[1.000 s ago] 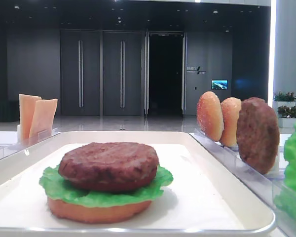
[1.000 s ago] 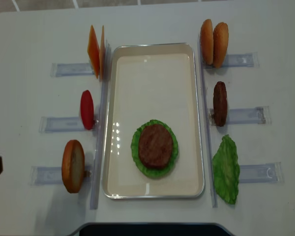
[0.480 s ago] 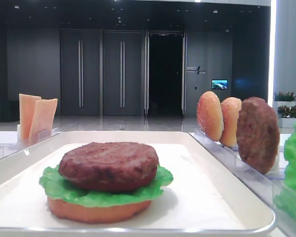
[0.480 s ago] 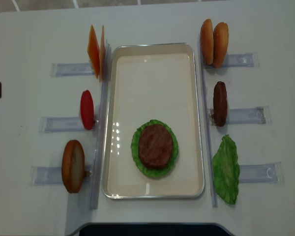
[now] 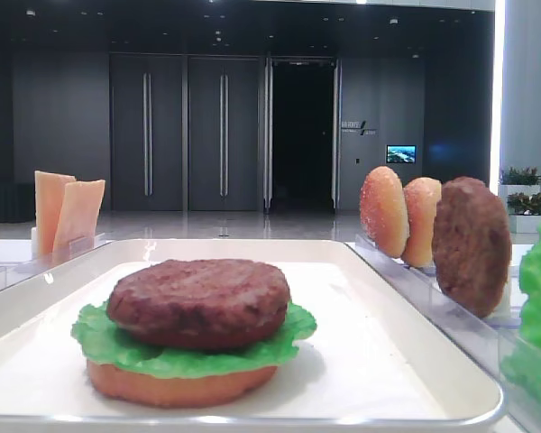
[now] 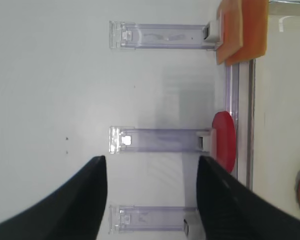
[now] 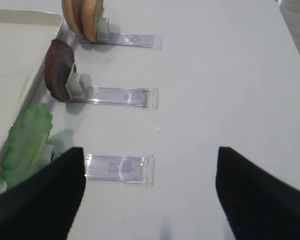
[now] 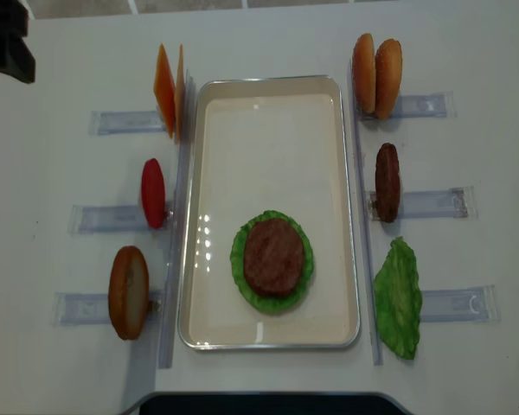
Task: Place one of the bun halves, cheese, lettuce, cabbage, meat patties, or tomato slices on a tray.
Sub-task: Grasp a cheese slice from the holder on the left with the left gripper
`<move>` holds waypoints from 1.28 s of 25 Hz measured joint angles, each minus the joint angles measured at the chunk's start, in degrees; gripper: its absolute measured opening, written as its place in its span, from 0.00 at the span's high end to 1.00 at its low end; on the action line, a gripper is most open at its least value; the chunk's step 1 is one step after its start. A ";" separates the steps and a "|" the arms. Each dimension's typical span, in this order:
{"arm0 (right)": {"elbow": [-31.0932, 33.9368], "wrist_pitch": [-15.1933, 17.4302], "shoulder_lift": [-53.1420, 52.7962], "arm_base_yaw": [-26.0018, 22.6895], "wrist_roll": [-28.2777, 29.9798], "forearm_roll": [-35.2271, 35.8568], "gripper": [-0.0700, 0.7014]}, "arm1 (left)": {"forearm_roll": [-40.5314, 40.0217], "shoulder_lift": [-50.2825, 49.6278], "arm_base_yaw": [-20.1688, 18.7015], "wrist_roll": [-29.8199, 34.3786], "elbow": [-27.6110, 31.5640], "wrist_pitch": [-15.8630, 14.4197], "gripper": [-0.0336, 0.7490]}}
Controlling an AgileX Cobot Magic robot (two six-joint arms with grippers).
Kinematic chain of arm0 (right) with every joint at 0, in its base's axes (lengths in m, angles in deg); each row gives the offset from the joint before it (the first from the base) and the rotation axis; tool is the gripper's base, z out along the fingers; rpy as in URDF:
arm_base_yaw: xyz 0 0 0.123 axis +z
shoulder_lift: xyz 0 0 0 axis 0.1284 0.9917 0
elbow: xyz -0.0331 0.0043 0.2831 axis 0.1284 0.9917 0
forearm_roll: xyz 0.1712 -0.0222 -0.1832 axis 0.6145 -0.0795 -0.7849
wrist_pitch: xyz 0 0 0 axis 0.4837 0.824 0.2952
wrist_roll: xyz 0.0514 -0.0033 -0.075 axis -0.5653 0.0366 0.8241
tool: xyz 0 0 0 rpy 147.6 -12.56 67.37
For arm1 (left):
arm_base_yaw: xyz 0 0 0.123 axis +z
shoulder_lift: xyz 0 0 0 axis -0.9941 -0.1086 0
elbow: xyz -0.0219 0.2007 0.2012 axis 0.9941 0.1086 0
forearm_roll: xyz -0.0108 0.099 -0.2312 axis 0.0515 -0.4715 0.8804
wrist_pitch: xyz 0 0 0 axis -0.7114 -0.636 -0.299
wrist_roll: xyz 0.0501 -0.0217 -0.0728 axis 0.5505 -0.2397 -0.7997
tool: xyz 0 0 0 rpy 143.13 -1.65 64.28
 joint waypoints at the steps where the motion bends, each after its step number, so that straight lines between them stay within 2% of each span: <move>1: 0.00 0.00 0.00 0.00 0.00 0.00 0.21 | 0.00 -1.51 0.00 0.00 -0.77 0.00 0.40; 8: 0.00 0.00 0.00 0.00 0.00 0.00 0.21 | 0.00 -11.74 0.00 0.00 -6.84 3.21 0.40; 16: 0.00 0.00 0.00 0.00 0.00 0.00 0.21 | 0.00 -20.52 0.00 0.00 -12.72 4.80 0.40; 29: 0.00 0.00 0.00 0.00 0.00 0.00 0.21 | -0.28 -22.27 0.00 0.00 -13.58 4.58 0.40; 32: 0.00 0.00 0.00 0.00 0.00 0.00 0.21 | -0.47 -22.27 0.00 0.00 -13.58 5.54 0.40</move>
